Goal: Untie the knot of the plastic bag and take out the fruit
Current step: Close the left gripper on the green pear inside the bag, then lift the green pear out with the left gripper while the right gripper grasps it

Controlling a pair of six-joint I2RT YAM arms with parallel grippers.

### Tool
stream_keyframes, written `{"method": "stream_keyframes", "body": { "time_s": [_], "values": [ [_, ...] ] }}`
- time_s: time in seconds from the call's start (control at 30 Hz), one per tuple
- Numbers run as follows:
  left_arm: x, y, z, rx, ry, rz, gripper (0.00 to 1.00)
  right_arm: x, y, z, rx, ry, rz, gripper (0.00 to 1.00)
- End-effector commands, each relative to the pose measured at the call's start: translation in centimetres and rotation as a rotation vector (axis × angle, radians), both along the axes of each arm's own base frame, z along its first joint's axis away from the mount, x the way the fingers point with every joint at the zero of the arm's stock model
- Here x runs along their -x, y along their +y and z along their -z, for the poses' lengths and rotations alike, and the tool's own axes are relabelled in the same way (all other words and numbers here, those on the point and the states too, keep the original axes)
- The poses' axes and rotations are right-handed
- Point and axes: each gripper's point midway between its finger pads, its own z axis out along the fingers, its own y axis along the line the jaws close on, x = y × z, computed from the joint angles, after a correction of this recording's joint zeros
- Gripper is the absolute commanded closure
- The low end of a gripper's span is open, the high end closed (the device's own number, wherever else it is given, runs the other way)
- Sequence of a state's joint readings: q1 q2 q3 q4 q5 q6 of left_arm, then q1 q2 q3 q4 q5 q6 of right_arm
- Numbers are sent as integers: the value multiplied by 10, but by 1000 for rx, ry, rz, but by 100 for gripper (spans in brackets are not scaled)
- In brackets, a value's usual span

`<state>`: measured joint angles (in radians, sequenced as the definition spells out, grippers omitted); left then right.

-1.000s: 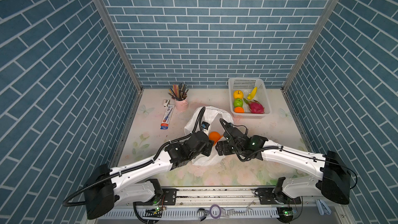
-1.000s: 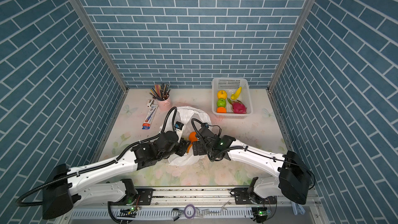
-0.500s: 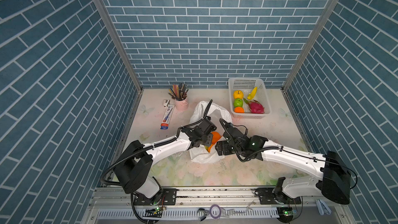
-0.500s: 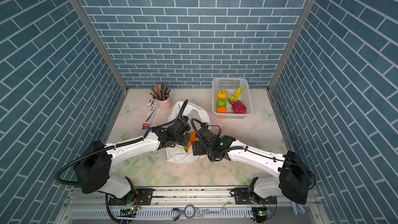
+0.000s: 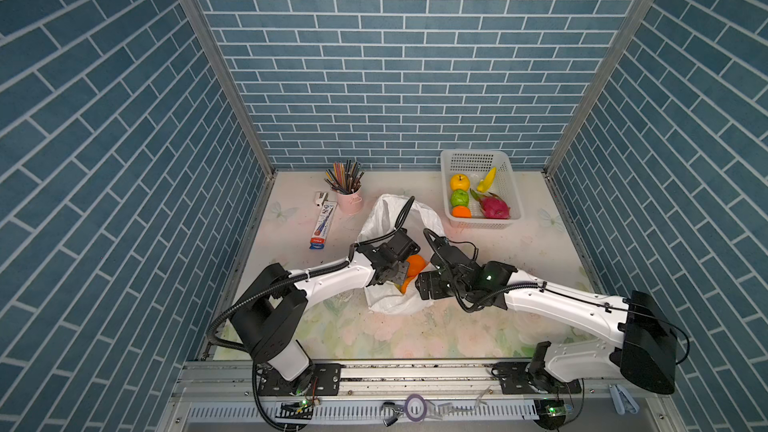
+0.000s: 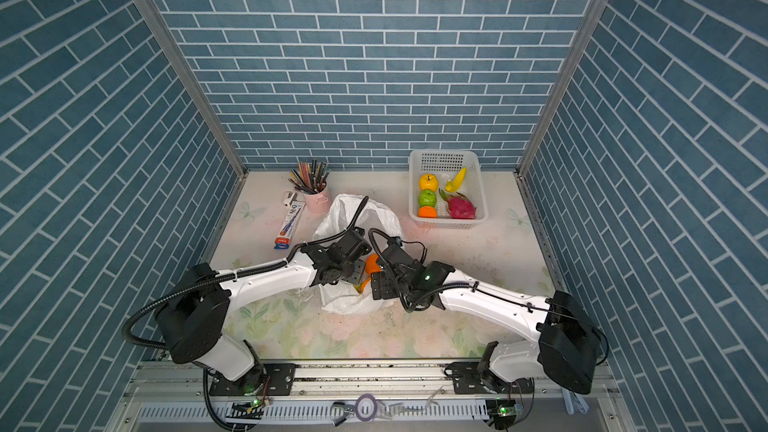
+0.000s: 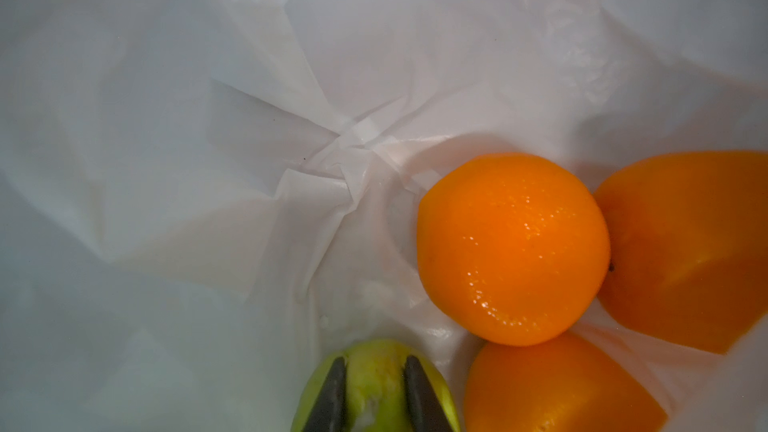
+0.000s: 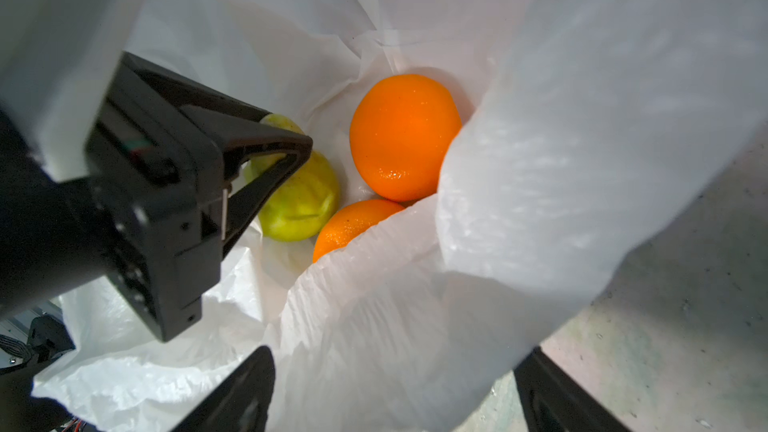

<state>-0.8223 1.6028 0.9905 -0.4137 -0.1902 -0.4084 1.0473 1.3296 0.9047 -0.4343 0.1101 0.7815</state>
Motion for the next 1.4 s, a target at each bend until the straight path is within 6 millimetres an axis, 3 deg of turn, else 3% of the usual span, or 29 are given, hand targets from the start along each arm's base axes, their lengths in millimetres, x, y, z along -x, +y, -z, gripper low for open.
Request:
{"method": "stream_keyframes", "body": {
  "time_s": [0.0, 0.3, 0.47, 0.7, 0.87, 1.1, 1.37],
  "values": [
    [0, 3, -5, 16, -1, -13, 84, -3, 1, -11, -9, -21, 25, 9],
    [-1, -8, -40, 152, -72, 15, 87, -15, 2, -43, -84, -96, 78, 3],
    [-4, -7, -69, 232, -148, 19, 87, -24, 0, -74, -159, -169, 120, 2],
    [-9, -5, -124, 379, -306, 40, 88, -29, 4, -125, -327, -261, 136, 2],
    [-11, 3, -166, 496, -392, 24, 88, -28, 4, -166, -450, -394, 78, 2],
    [-7, 3, -224, 714, -432, 32, 89, -20, 3, -215, -561, -720, -78, 3],
    [-1, -13, -263, 869, -345, 83, 88, -7, 29, -227, -543, -1016, -324, 2]
  ]
}}
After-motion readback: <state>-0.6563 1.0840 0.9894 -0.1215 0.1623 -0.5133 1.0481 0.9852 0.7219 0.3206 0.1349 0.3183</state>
